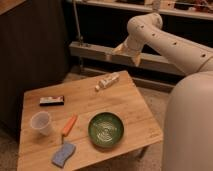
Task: Place the bottle in the ceramic bowl
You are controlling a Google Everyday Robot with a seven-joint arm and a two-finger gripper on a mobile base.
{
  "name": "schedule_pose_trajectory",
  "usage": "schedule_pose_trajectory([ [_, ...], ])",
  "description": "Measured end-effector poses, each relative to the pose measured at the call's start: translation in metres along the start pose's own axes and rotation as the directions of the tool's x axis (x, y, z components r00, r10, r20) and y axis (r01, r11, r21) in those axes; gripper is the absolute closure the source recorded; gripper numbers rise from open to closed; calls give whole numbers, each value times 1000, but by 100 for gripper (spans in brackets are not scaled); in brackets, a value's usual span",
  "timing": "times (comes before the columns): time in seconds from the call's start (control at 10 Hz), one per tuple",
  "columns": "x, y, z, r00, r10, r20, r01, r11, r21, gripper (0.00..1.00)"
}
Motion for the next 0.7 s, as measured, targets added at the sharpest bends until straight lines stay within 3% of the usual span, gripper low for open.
schedule_pose_trajectory([
  [0.2,-7,-7,18,998,37,-47,-36,999,25,20],
  [0.3,-5,-12,53,991,65,-113,-57,996,73,20],
  [0.4,-3,-19,71,988,71,-140,-59,994,88,20],
  [0.6,1,-19,95,981,55,-184,-43,997,71,20],
  [0.7,6,-17,116,974,28,-224,-18,999,44,20],
])
